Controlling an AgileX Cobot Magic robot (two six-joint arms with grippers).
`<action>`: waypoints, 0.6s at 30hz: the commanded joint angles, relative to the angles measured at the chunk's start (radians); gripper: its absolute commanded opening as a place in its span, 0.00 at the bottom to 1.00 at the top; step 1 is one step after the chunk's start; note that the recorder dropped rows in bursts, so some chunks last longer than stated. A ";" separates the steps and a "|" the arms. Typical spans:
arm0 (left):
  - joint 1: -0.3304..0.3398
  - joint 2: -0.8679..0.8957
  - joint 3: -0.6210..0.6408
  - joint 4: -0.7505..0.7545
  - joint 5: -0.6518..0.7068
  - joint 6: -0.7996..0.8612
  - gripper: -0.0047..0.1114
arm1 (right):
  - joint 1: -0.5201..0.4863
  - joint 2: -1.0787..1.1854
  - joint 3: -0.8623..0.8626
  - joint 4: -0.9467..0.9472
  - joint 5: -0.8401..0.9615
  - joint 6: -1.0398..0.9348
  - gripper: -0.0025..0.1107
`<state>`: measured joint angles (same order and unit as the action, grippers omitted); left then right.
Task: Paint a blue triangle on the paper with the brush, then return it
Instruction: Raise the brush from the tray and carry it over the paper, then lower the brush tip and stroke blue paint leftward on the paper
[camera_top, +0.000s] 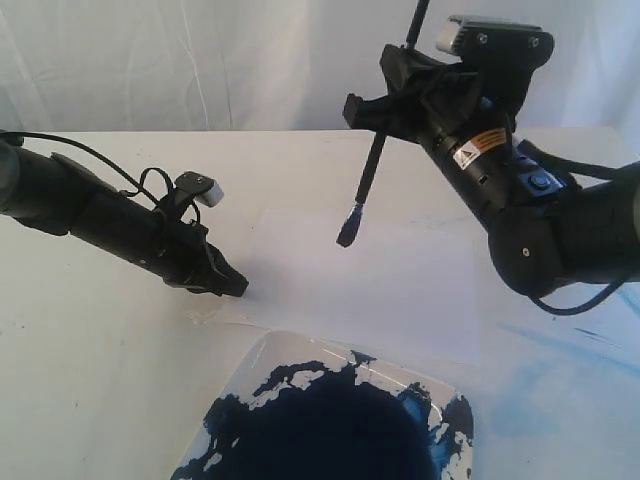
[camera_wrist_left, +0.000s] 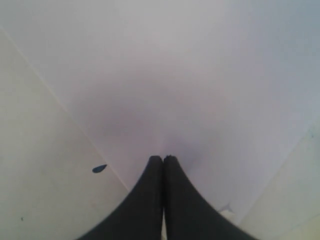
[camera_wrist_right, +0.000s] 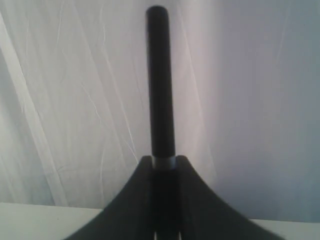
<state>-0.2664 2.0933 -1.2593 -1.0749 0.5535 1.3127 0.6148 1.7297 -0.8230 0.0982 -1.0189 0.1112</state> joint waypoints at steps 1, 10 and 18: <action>-0.003 -0.006 0.008 -0.001 -0.006 0.002 0.04 | -0.007 0.054 -0.003 -0.004 -0.063 0.004 0.02; -0.003 -0.006 0.008 -0.001 -0.006 0.002 0.04 | -0.007 0.136 -0.059 -0.091 -0.132 0.083 0.02; -0.003 -0.006 0.008 -0.001 -0.006 0.002 0.04 | -0.007 0.199 -0.102 -0.098 -0.127 0.083 0.02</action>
<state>-0.2664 2.0933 -1.2593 -1.0749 0.5535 1.3127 0.6118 1.9217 -0.9138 0.0061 -1.1306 0.1914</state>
